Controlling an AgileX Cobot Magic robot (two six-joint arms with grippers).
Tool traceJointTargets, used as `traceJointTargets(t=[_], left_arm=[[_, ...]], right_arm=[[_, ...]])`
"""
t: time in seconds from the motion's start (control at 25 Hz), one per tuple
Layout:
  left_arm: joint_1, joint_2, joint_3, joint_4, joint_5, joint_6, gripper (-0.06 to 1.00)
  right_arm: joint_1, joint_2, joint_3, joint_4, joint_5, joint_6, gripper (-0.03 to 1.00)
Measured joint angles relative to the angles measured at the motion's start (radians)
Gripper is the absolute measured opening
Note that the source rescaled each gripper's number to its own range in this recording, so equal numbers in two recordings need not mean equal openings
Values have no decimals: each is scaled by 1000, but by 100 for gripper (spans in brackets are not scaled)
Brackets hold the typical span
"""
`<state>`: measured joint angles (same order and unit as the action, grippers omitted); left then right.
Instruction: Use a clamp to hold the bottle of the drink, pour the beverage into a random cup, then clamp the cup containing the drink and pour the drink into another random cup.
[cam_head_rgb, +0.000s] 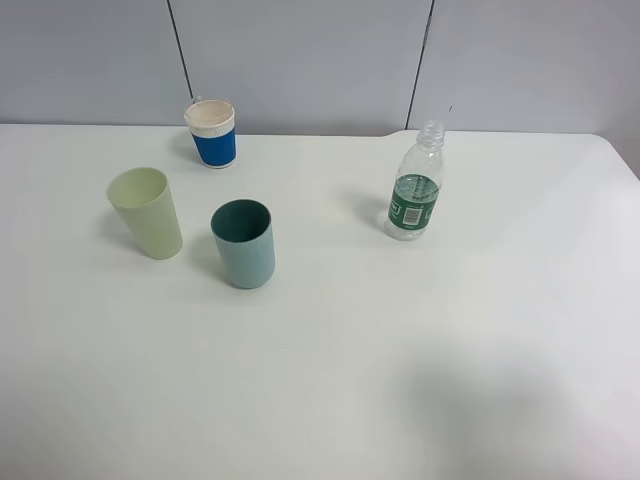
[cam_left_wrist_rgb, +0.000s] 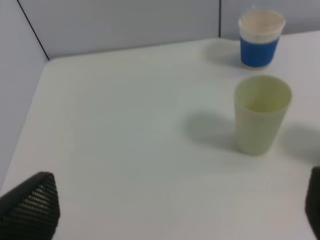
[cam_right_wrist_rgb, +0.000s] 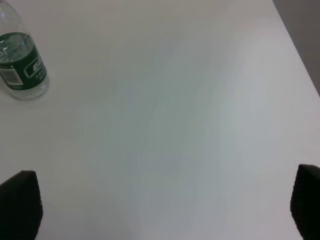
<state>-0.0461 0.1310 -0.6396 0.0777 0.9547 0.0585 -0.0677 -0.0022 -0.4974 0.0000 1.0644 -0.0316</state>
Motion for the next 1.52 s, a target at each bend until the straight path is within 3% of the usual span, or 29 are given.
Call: traceJointTargets(t=[0.24, 0.88, 1.2, 1.52], left_arm=[[0, -98, 105, -25, 47, -59, 99], [0, -135, 135, -37, 97, -71, 100], [84, -135, 135, -37, 97, -72, 100], [91, -135, 135, -40, 97, -71, 100]], right_arm=[[0, 0, 0, 0, 0, 0, 99], [0, 0, 0, 0, 0, 0, 99], [0, 0, 0, 0, 0, 0, 99], [0, 0, 0, 0, 0, 0, 99]])
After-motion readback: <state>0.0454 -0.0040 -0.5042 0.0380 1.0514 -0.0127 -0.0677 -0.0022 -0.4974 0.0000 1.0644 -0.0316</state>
